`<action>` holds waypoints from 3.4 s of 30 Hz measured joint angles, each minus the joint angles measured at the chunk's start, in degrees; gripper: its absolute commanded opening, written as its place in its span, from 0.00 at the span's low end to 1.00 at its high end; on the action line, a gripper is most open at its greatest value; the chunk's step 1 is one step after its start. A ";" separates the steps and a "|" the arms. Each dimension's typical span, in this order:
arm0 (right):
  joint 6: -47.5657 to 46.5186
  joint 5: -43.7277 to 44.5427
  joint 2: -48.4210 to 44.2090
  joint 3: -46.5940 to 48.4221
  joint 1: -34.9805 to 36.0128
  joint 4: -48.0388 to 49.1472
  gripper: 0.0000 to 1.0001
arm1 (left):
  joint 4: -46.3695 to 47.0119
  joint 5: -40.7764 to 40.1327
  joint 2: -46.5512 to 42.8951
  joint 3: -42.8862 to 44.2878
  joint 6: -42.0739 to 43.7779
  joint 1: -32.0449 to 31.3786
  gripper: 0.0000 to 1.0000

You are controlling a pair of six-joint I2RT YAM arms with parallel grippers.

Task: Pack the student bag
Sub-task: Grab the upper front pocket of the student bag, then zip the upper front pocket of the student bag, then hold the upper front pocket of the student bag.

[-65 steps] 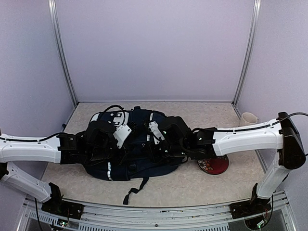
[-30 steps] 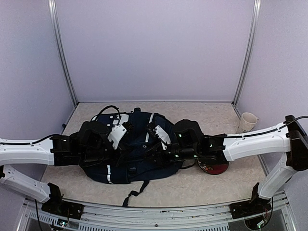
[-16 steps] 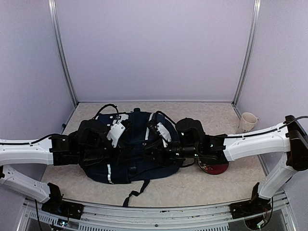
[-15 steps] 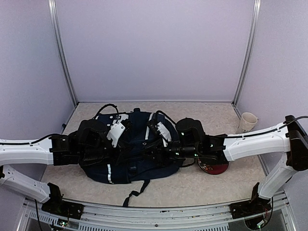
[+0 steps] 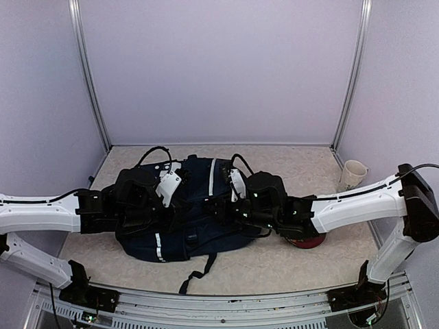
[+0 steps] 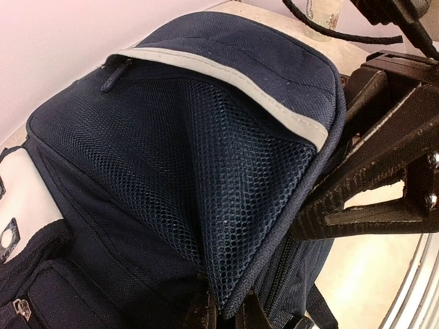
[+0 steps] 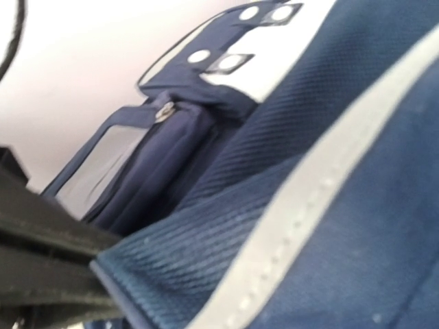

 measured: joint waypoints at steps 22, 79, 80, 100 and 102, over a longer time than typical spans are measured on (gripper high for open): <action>-3.17 8.13 0.79 1.88 2.99 -3.87 0.22 | -0.07 -0.11 1.22 0.90 1.14 0.09 0.00; -25.31 -19.61 -13.00 -2.03 -14.45 -23.96 0.00 | 4.52 2.49 -4.68 -4.55 -3.61 4.22 0.37; -25.03 -19.26 -12.35 -1.95 -14.45 -23.34 0.00 | 4.85 4.31 -4.96 -4.59 -5.03 6.45 0.48; -24.37 -19.80 -7.19 0.00 -14.43 -25.59 0.00 | -4.00 -6.29 -22.58 -12.66 -27.89 2.36 0.96; -24.30 -19.98 -7.15 -0.02 -14.40 -25.62 0.00 | -5.29 -9.16 -22.40 -15.13 -30.69 -0.81 0.93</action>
